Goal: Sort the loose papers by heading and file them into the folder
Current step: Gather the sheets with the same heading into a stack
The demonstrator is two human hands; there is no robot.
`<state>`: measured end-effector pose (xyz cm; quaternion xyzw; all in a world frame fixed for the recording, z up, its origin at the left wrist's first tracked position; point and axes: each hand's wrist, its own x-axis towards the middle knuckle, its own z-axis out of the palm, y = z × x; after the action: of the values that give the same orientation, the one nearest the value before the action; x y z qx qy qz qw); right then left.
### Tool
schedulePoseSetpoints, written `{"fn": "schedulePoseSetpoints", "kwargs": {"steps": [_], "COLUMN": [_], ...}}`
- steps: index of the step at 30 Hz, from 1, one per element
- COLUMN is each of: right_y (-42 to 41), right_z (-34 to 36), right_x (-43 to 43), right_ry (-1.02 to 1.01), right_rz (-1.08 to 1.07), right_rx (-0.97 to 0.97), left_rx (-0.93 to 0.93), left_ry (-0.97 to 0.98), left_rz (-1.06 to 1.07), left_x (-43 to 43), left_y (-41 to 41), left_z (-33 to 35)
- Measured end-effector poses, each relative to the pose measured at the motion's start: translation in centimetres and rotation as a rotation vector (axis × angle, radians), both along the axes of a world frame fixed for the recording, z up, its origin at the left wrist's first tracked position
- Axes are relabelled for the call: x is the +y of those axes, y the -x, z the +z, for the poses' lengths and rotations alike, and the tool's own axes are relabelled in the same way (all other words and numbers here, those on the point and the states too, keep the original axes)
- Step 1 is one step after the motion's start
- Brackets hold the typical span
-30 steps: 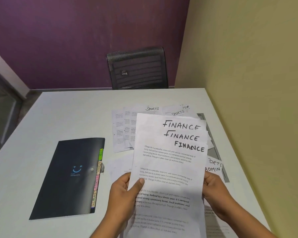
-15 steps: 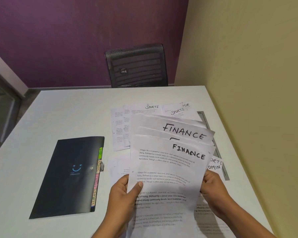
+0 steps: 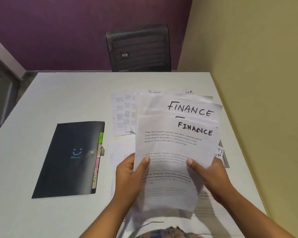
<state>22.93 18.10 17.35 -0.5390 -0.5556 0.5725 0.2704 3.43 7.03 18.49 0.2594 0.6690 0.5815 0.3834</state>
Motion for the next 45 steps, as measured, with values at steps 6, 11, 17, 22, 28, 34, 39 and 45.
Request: {"fn": "schedulePoseSetpoints", "kwargs": {"steps": [6,11,17,22,28,34,39,45], "right_y": [0.7,1.0,0.7,0.2,-0.1,1.0,2.2,1.6], "right_z": [0.6,1.6,1.7,1.6,-1.7,-2.9,-3.7,-4.1], "right_x": [-0.6,-1.0,-1.3,-0.8,-0.3,-0.4,-0.1,-0.7], "right_ry": [-0.09,-0.062,-0.034,-0.08,-0.099,-0.066,-0.135,-0.065], "right_rz": [-0.116,0.019,0.03,0.056,0.128,0.132,0.182,0.234], "right_rx": [0.068,0.105,0.034,0.053,0.015,-0.06,-0.173,-0.163], "left_rx": [0.147,0.101,0.143,0.123,0.09,0.146,0.074,-0.065], "left_ry": [-0.055,-0.069,-0.07,-0.113,0.002,0.055,0.108,0.065], "left_rz": [-0.007,-0.035,-0.091,-0.089,-0.068,-0.043,-0.025,-0.093], "left_x": [1.0,1.2,1.0,1.4,1.9,1.1,0.8,-0.6], "left_y": [0.5,0.6,0.3,0.8,0.6,0.9,2.3,5.3], "left_z": [-0.5,-1.1,-2.2,-2.2,-4.5,-6.6,-6.8,-4.6]}}
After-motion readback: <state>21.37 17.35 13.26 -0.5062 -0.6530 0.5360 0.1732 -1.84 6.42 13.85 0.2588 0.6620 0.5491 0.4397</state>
